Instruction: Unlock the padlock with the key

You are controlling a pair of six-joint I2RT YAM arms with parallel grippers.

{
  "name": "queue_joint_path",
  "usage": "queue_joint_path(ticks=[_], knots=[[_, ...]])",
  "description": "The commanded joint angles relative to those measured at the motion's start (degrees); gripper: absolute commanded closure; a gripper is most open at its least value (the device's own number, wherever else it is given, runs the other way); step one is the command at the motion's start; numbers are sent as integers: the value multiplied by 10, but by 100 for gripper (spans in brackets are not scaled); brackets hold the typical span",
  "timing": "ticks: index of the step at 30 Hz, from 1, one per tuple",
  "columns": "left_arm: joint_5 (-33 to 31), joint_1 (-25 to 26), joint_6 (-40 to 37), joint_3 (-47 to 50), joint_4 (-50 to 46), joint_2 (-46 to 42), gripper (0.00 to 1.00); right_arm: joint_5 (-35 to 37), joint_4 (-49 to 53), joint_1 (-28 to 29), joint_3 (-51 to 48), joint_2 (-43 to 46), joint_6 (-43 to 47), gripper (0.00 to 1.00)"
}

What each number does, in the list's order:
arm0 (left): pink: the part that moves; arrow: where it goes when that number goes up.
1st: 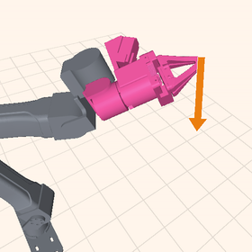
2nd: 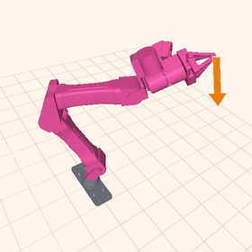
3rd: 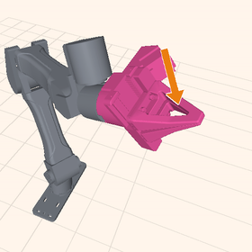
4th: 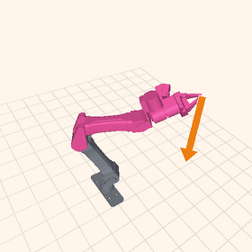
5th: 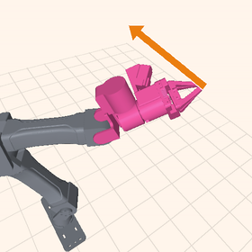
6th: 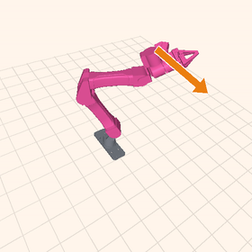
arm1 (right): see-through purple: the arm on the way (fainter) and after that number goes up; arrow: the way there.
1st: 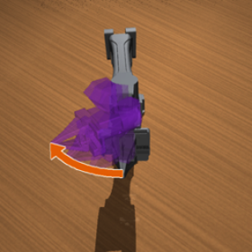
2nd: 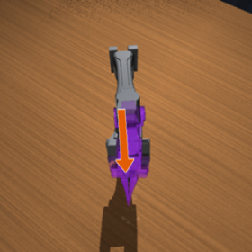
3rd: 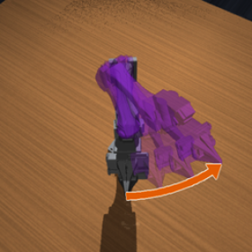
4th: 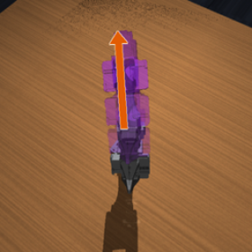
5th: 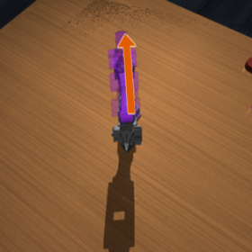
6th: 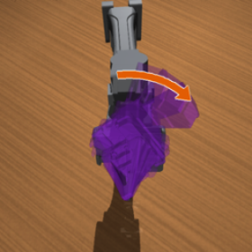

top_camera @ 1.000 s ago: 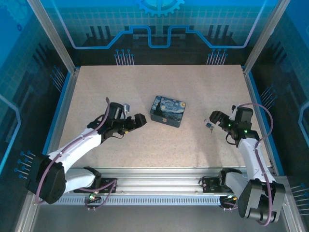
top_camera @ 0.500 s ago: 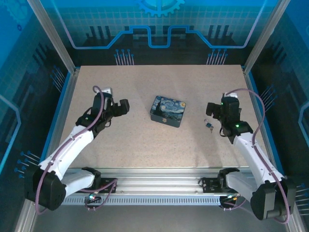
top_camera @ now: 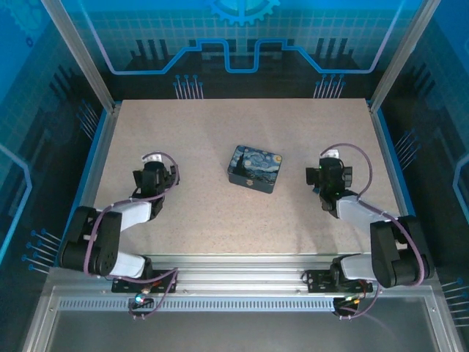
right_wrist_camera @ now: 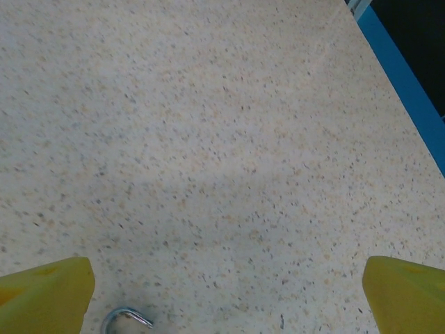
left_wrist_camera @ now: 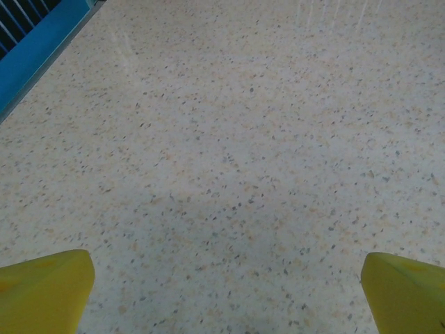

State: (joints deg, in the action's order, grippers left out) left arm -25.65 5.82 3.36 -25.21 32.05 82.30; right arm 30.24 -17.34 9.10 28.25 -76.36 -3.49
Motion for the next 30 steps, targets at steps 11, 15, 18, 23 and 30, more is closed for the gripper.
queue_joint_path(ticks=[11, 15, 18, 23, 30], knots=[[74, -15, -39, 53, 260, 72, 1, -201, -243, -52, -37, -82, 15, 0], [72, -16, -37, 47, 245, 70, 1, -197, -301, -54, -53, -101, 15, 0], [68, -12, -41, 51, 255, 72, 1, -152, -281, -33, -45, -99, 20, 0], [69, -13, -40, 50, 252, 72, 1, -173, -278, -39, -44, -99, 20, 0], [69, -13, -41, 49, 252, 72, 1, -186, -276, -45, -44, -98, 19, 0]])
